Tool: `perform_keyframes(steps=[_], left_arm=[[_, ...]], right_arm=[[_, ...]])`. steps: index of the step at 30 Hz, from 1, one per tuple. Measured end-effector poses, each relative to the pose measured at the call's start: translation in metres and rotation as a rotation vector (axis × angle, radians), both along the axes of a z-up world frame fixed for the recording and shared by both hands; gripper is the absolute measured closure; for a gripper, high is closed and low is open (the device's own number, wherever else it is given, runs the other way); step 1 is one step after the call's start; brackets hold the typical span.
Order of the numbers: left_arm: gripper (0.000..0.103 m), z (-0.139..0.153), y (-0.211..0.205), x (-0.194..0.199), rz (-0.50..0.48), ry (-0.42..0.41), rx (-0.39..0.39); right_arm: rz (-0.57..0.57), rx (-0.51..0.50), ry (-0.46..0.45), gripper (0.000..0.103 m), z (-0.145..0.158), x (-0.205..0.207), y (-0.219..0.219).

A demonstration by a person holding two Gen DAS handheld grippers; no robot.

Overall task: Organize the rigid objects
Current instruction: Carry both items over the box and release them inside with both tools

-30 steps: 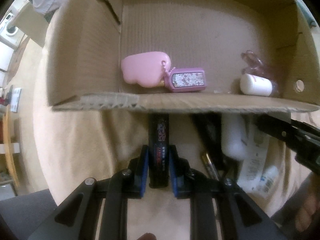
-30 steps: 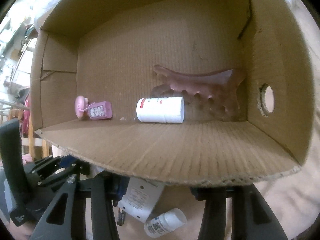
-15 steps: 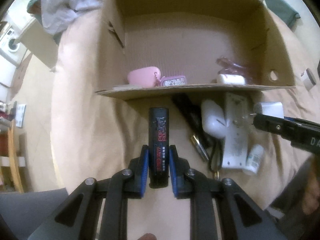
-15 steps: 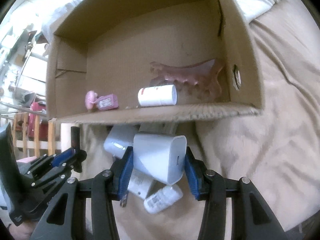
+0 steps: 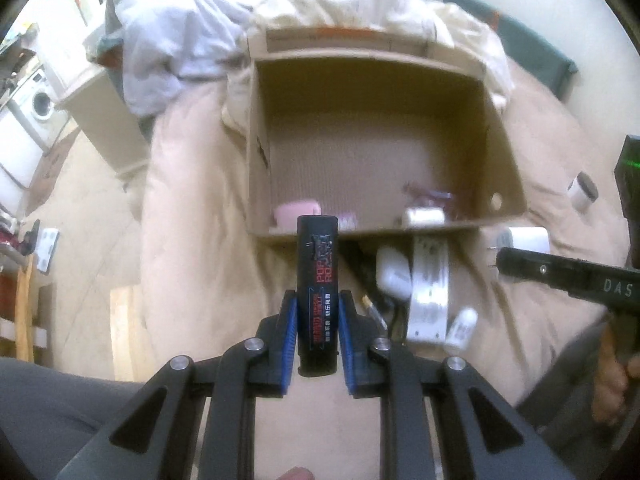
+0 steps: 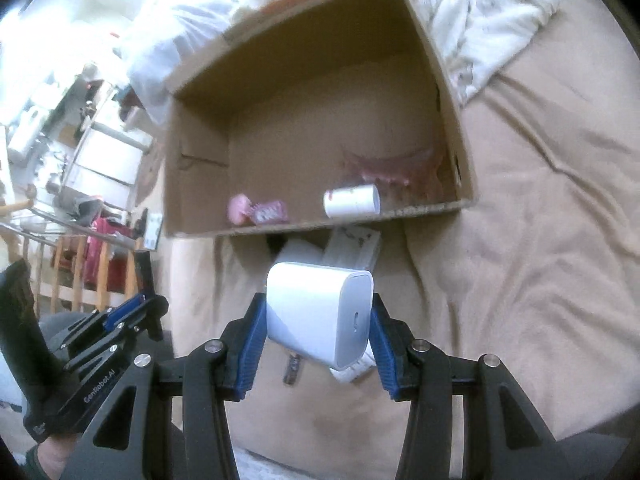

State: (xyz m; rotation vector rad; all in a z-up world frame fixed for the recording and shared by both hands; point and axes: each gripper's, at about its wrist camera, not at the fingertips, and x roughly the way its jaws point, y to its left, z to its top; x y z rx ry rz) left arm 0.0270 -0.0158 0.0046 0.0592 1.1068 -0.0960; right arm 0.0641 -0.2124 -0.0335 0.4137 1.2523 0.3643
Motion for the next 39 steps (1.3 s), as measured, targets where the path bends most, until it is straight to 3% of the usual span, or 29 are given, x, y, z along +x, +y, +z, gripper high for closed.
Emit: perform_keyframes(steps=[10,18,24,28,32,39], left_arm=[[0.086,0.029,-0.008,0.043,-0.012,-0.062,-0.008],[0.086,0.029,-0.02,0.088,-0.037,-0.081,0.027],[0.086,0.005,-0.022,0.126,-0.022,-0.017,-0.004],[0.086,-0.013,-0.017,0.138,0.006,-0.027,-0.004],[0.086,-0.038,-0.011,0.146,0.049,0.048,-0.039],[0.086,-0.061,-0.016,0.15,0.046,0.081,-0.005]], right_arm=[[0.017,-0.014,-0.11,0.052,0.041,0.025,-0.007],[0.035,-0.038,-0.141,0.052,0.049,0.066,0.001],[0.042,-0.056,-0.121,0.052,0.037,0.094,0.009],[0.048,-0.114,-0.126,0.052,0.018,0.104,0.016],[0.065,-0.135,-0.11,0.052,0.001,0.105,0.02],[0.104,-0.192,-0.083,0.052,-0.017,0.11,0.031]])
